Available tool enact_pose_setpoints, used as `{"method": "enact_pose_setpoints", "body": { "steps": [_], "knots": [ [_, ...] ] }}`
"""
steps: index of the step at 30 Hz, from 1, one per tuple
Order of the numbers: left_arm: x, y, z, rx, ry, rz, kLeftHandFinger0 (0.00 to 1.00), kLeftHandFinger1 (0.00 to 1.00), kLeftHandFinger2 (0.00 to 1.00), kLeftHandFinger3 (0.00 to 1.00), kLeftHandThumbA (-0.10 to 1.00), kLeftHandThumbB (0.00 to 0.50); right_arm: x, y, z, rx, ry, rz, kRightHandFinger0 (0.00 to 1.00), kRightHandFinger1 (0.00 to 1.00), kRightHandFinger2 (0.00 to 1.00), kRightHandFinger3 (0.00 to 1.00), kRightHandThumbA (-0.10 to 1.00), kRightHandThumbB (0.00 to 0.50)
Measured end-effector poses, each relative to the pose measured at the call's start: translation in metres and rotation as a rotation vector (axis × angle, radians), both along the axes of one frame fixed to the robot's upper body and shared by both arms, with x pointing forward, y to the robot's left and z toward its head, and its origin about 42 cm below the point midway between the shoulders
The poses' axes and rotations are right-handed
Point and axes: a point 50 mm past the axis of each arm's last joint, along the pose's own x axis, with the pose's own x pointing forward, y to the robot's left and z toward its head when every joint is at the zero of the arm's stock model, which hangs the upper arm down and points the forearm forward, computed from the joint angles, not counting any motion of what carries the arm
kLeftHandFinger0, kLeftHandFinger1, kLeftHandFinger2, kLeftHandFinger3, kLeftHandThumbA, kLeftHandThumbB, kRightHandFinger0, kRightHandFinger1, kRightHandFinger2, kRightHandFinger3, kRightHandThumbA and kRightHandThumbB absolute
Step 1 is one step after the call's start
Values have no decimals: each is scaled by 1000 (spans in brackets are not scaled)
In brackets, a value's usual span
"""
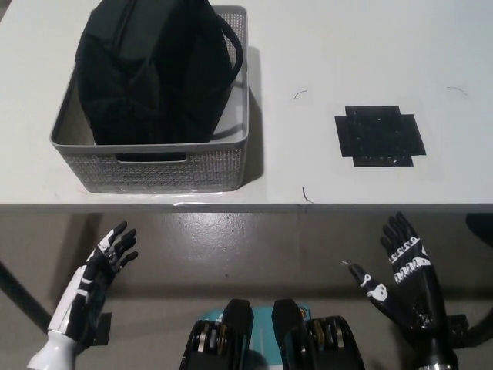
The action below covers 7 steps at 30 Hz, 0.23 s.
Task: Use both hands to pick up a lunch bag on the right hand side and place it into a container on the left hand side
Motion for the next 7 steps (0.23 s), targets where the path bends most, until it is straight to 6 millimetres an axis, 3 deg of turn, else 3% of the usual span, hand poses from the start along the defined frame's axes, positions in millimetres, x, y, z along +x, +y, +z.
{"method": "enact_pose_setpoints", "body": {
  "steps": [7],
  "knots": [
    [0,0,1,3,-12,-1,1000,1000,1000,1000,1000,143,0,-1,0,12,-9,-3,1000,1000,1000,1000,888,159]
  ]
}}
